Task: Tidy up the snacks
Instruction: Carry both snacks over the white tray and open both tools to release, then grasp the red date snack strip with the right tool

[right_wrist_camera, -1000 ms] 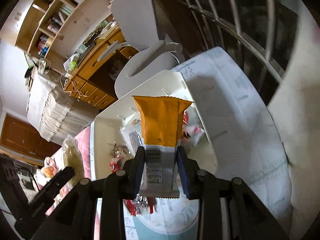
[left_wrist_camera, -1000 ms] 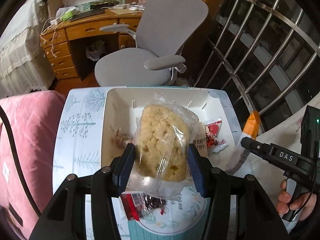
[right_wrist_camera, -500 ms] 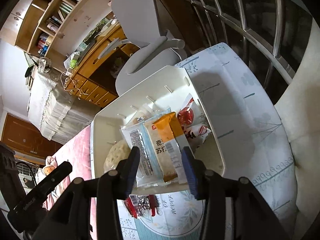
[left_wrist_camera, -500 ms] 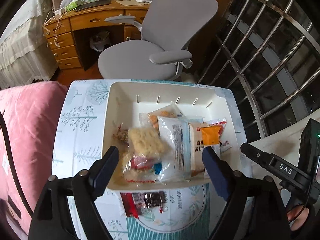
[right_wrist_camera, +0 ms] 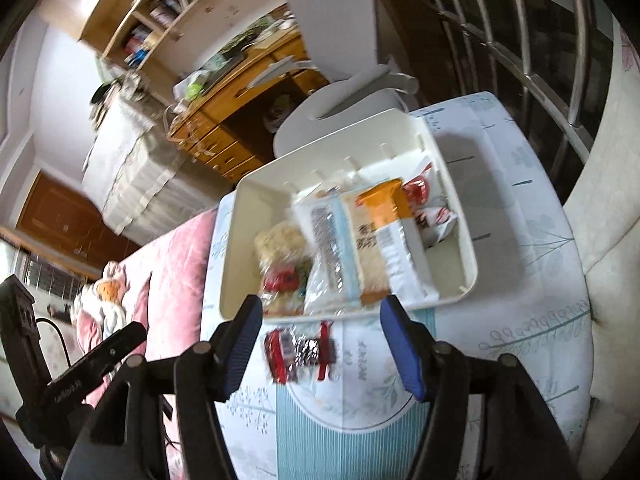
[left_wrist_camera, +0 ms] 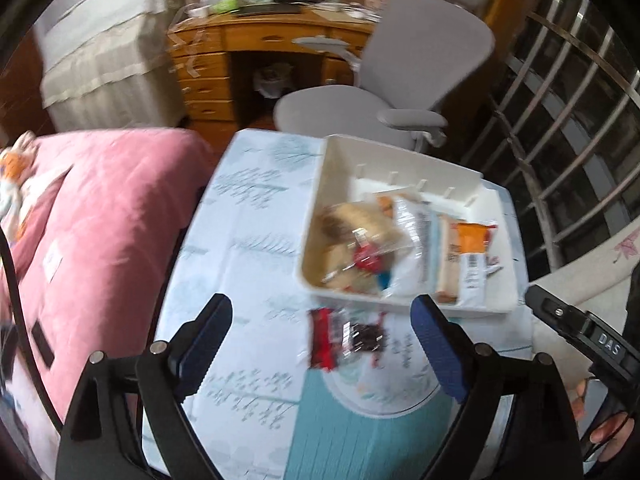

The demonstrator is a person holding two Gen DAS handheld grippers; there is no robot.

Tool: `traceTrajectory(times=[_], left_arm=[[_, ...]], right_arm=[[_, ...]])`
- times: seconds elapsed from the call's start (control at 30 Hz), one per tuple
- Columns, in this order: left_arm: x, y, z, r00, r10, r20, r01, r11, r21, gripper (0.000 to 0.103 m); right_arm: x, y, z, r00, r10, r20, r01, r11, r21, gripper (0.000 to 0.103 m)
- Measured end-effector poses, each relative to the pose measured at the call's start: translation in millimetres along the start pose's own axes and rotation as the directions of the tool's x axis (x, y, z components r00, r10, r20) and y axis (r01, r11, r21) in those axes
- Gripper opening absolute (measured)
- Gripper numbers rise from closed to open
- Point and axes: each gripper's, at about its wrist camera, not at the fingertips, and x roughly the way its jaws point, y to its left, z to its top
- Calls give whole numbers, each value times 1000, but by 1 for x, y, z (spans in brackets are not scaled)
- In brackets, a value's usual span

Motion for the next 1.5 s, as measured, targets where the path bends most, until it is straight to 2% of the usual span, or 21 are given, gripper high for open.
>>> traceTrajectory(times=[0.07,0.27,0.43,0.67,0.8,0.9,1.07,1.23,1.37,1.5], left_arm=[[-5,18,-15,1000,23,-5,-24,999,-44,90],[-7,57,-46,999,35,-13,-37,989,-145,91],[9,78,-66,997,23,-70,-36,981,-189,91],[48,86,-73,985,-39,-169,11,986,-164,91],[74,86,-73,973,-82,-215,54,990,-133,91],[94,84,-73,960,-137,-246,112,987,-111,91],[119,87,-68,944,-190,-271,175,981,-80,91],[144,85,-57,929,-213,-303,216,976,-23,91],[163,85,-52,907,-245,-342,257,966,-10,91],[179,81,-48,896,-260,-361,280,960,3,91]], right_arm=[[0,6,-10,1000,12,0,-12,999,-35,62],[10,19,-42,999,27,-35,-30,995,-98,62],[23,31,-70,999,18,-38,-24,986,-167,62],[44,51,-95,999,8,-35,-16,971,-238,62],[58,59,-108,1000,-28,-14,23,967,-256,62],[72,66,-119,998,-69,13,70,962,-263,62],[99,69,-133,991,-128,42,135,963,-233,62],[125,74,-141,975,-201,95,217,951,-219,62],[145,74,-141,960,-254,120,276,935,-222,62],[158,69,-138,942,-302,148,329,920,-214,62]])
